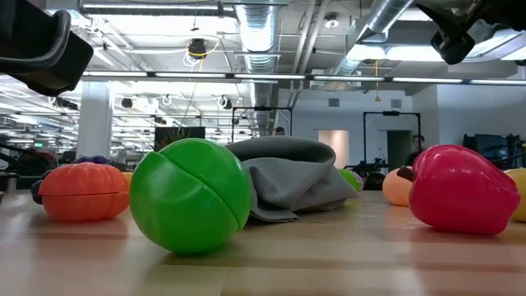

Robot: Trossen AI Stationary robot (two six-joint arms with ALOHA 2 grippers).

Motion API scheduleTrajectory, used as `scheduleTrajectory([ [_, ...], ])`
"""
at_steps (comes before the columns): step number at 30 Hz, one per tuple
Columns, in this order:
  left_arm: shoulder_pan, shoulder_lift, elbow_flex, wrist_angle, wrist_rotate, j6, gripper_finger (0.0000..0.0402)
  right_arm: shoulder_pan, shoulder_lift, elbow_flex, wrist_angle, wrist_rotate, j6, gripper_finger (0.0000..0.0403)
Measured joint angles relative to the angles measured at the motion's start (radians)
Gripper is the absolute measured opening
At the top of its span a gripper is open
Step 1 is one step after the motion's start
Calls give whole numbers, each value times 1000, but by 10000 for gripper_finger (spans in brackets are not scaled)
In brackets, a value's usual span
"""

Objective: Pick and placing Produce into tupperware
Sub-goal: Put the orange carrot into the transparent container

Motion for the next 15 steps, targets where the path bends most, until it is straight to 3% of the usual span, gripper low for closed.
scheduleTrajectory([
  [8, 0, 0, 0, 0, -16, -2, 177, 0, 0, 0, 0, 0, 6, 317],
  [15, 0, 0, 0, 0, -25, -10, 177, 0, 0, 0, 0, 0, 7, 317],
])
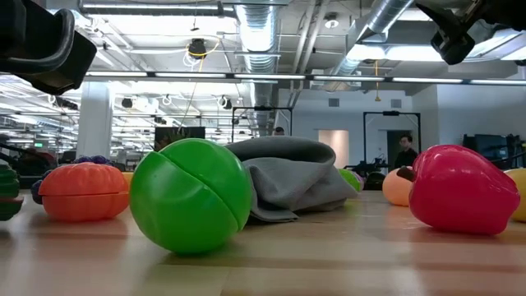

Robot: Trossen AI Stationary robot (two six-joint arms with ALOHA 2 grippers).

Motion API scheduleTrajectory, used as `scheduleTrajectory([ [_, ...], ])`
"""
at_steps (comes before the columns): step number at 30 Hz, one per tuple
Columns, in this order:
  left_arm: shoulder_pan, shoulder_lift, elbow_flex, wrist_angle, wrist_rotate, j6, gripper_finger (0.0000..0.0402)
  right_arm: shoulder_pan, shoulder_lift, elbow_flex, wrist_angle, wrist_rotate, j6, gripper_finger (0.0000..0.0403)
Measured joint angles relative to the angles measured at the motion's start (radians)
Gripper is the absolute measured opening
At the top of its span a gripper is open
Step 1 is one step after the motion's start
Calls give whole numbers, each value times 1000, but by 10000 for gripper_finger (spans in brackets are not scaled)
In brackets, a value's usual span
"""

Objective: Pick and placing Produce into tupperware
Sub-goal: Put the orange carrot into the transparent container

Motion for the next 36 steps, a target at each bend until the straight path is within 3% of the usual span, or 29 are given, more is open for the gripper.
scheduleTrajectory([
  [9, -2, 0, 32, -12, -20, 2, 180, 0, 0, 0, -10, 0, 0, 317],
  [18, -36, 0, 144, -163, -77, 1, 180, 0, 0, 0, -15, 0, 0, 317],
  [24, -55, 0, 244, -290, -207, -60, 181, 0, 0, 0, -15, 0, 0, 317],
  [36, -71, -2, 416, -491, -583, -141, 181, 13, 0, 0, -15, -1, 18, 317],
])
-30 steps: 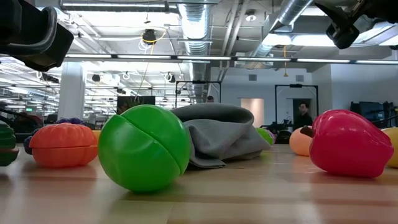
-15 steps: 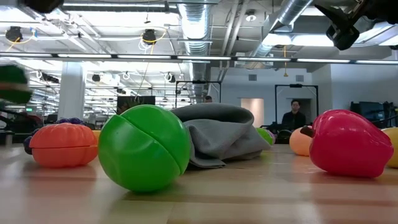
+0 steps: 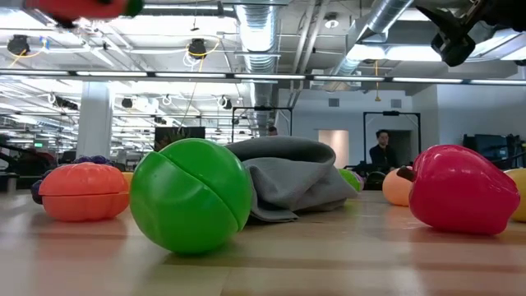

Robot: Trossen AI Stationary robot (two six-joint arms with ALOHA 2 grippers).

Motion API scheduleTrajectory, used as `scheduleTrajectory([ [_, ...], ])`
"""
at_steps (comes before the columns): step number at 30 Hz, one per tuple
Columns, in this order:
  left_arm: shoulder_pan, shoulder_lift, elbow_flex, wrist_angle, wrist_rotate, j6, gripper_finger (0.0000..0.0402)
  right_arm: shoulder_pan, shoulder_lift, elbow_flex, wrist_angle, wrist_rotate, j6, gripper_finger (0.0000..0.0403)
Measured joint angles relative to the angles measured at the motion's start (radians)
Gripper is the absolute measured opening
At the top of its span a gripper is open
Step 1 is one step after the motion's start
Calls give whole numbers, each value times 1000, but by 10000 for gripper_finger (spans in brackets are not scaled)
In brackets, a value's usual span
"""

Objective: Pick and placing Produce into tupperware
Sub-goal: Put the orange carrot into the transparent container

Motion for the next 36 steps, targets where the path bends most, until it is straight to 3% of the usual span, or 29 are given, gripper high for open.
scheduleTrajectory([
  [7, 0, 0, 15, -16, -174, 25, 181, 46, 0, 0, 0, 0, 0, 317],
  [17, 2, 0, 14, -226, -283, 6, 181, 76, 0, 0, 0, 0, 0, 317],
  [24, 38, -25, 6, -224, -341, 78, 181, 75, 0, 0, 0, 2, -1, 317],
  [36, 80, -112, 5, -217, -548, 190, 181, 75, 0, 0, -1, 21, -24, 317],
])
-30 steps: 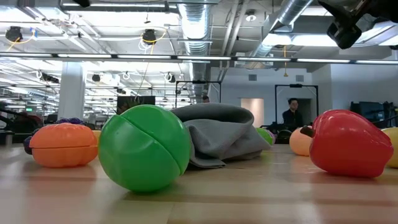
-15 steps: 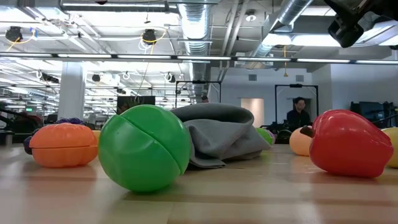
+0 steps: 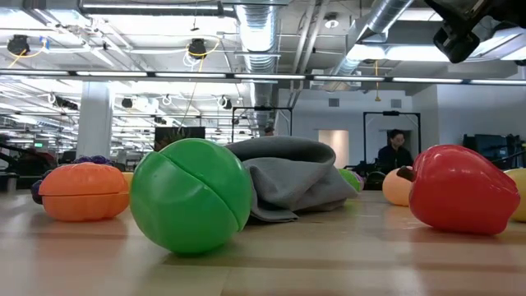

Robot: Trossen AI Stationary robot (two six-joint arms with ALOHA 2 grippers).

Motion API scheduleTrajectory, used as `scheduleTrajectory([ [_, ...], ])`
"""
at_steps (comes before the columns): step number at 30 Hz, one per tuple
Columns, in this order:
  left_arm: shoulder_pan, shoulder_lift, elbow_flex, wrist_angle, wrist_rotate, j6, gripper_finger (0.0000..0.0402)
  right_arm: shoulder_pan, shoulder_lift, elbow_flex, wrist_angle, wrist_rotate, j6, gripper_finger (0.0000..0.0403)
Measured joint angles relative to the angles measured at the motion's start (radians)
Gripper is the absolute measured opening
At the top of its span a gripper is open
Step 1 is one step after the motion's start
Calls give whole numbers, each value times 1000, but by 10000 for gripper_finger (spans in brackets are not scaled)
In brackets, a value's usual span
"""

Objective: Pick and placing Produce into tupperware
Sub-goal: Put the orange carrot into the transparent container

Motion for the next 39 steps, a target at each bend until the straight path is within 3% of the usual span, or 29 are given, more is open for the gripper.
scheduleTrajectory([
  [9, 43, -34, 0, 189, 11, 268, 180, 0, 0, 0, 0, 0, -2, 317],
  [21, 131, -35, 0, 548, 161, 749, 180, 0, 0, 0, 0, 3, -2, 317],
  [31, 220, -35, 0, 811, 338, 1082, 180, 21, 0, 0, 0, 0, 5, 317],
  [39, 300, -35, 0, 1028, 555, 1327, 180, 60, 0, 0, -11, 0, 19, 317],
])
